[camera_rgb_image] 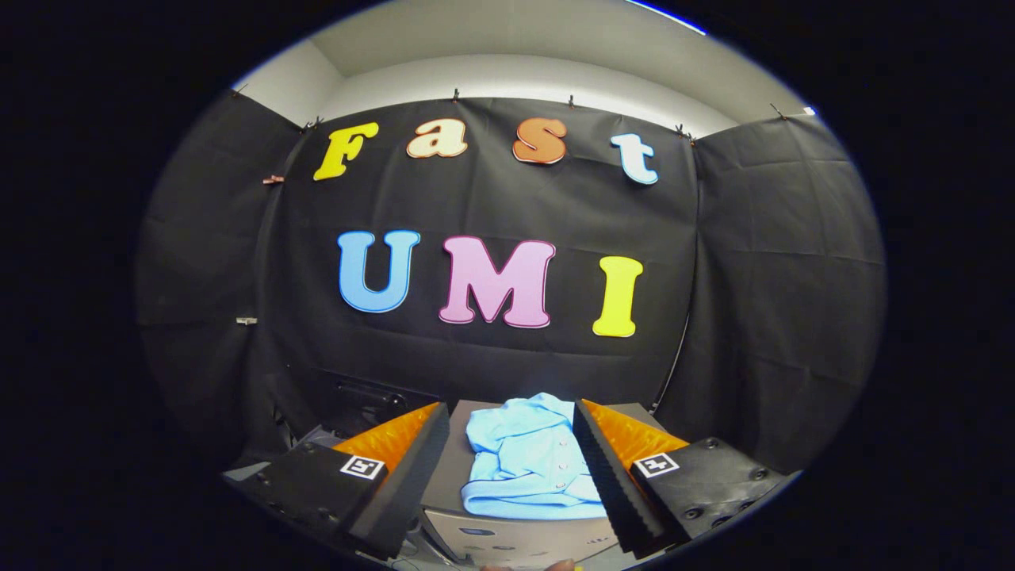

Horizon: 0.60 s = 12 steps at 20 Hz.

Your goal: Put the clothes into the washing machine and then close the washing machine lid.

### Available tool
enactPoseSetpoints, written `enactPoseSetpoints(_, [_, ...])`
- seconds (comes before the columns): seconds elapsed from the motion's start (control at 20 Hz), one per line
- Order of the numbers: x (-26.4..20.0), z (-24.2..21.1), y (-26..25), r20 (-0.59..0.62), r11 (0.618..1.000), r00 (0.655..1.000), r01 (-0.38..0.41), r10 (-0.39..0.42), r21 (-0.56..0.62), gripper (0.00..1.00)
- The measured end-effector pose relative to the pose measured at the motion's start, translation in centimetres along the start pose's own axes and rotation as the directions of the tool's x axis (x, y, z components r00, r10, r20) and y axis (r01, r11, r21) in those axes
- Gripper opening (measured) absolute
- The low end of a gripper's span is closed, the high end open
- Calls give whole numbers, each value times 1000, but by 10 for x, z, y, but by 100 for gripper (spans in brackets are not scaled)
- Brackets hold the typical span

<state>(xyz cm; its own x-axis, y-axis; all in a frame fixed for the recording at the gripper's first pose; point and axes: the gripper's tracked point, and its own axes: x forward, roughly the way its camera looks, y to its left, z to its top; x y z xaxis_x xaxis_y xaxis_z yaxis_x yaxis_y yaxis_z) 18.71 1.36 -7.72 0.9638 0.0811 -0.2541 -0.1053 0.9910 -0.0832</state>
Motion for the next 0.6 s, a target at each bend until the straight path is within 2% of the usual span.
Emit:
enactPoseSetpoints(0.15, [34, -18, 2, -80, 1000, 997, -22, 20, -16, 98])
enactPoseSetpoints(0.4, [88, -63, -8, -278, 1000, 960, -18, 17, -2, 98])
enactPoseSetpoints(0.5, [111, -88, -20, -351, 1000, 937, 3, 0, 8, 98])
enactPoseSetpoints(0.6, [134, -111, -45, -418, 998, 906, 60, -64, -23, 98])
